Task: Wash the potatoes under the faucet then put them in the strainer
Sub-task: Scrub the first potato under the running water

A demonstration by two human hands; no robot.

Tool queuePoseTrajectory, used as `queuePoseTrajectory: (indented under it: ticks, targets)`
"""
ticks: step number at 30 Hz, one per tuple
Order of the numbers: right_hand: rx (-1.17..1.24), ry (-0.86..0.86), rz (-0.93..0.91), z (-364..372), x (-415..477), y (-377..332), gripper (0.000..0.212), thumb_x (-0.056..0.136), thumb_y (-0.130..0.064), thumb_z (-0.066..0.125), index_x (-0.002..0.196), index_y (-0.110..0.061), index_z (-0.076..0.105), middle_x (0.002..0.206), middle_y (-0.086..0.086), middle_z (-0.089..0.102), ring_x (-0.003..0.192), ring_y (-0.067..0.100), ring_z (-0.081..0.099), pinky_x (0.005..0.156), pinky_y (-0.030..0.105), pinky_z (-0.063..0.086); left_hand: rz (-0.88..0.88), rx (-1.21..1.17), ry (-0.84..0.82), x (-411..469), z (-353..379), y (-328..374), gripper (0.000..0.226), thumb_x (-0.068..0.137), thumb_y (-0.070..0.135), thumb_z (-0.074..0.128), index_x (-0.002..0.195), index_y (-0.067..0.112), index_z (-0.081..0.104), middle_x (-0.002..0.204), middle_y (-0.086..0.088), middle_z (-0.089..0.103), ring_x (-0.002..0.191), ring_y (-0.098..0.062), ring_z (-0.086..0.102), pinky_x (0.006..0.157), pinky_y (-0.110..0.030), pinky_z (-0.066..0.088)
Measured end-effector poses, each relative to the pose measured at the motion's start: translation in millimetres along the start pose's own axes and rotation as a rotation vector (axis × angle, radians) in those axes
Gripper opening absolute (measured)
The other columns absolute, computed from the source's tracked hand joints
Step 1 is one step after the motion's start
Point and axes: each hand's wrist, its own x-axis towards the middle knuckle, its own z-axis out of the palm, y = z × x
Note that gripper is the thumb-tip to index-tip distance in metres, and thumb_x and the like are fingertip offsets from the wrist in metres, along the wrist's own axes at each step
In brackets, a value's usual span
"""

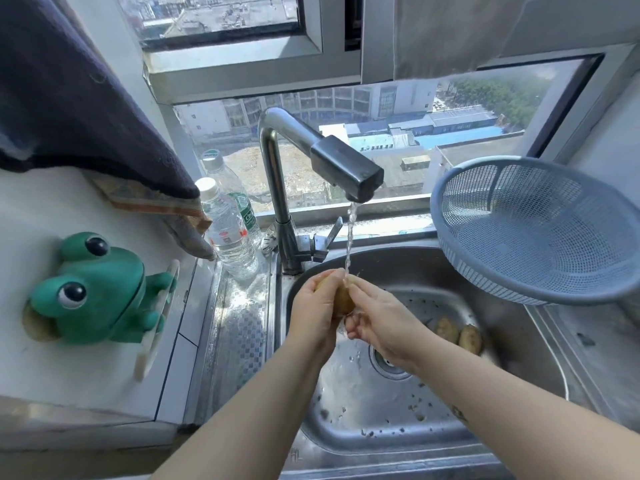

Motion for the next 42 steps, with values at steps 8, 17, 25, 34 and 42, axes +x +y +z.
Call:
queuePoseTrajectory:
  ticks: [8,17,25,34,42]
  targets:
    - [-0.291,-0.137,0.094,-26.8,-1.5,-16.6,0.042,0.093,-0.009,0.056,0.132,-0.025,0.053,0.104,0.011,0.061,0.081,0.019,0.062,0.080,0.028,0.056,-0.045,0.125,-0.003,-1.9,-2.0,4.3,0.032,0.102,0.025,0.042,0.085,0.008,0.063,0.077,-0.015,0.067,0.065,-0.024,0.062,0.056,-0.029,0.049]
    - [0.086,0.243,0.150,-7.7,13.4,-6.6,0.044,0.102,-0.036,0.034,0.111,-0.002,0.061,0.078,0.013,0.054,0.055,0.014,0.043,0.048,0.024,0.034,0.074,0.205,-0.164,-9.9,1.9,-4.9,0.043,0.099,0.012,0.047,0.139,0.026,0.036,0.122,-0.001,0.054,0.105,-0.013,0.058,0.081,-0.020,0.048]
    - [0.055,0.289,-0.038,11.2,-0.1,4.3,0.028,0.101,-0.026,0.040,0.111,-0.023,0.066,0.101,0.008,0.070,0.084,0.018,0.065,0.063,0.027,0.054,0.037,0.003,0.020,-3.1,5.2,-13.3,0.046,0.077,0.023,0.075,0.118,0.020,0.052,0.100,-0.010,0.065,0.086,-0.022,0.065,0.061,-0.033,0.052]
    - [-0.071,0.090,-0.109,-4.7,-6.5,-3.5,0.029,0.087,-0.009,0.063,0.112,-0.025,0.063,0.111,0.014,0.066,0.087,0.020,0.066,0.068,0.028,0.057,0.020,0.009,0.145,-0.7,14.4,-2.4,0.020,0.088,0.016,0.054,0.070,0.014,0.062,0.072,-0.014,0.061,0.074,-0.031,0.060,0.063,-0.037,0.047]
    - [0.247,-0.027,0.080,-20.6,-9.5,-11.3,0.029,0.088,-0.016,0.056,0.115,-0.014,0.065,0.106,0.019,0.061,0.074,0.029,0.061,0.070,0.033,0.057,-0.048,-0.114,-0.044,-5.8,2.5,0.4,0.029,0.099,0.020,0.048,0.125,0.010,0.058,0.114,-0.009,0.069,0.103,-0.026,0.065,0.088,-0.041,0.053]
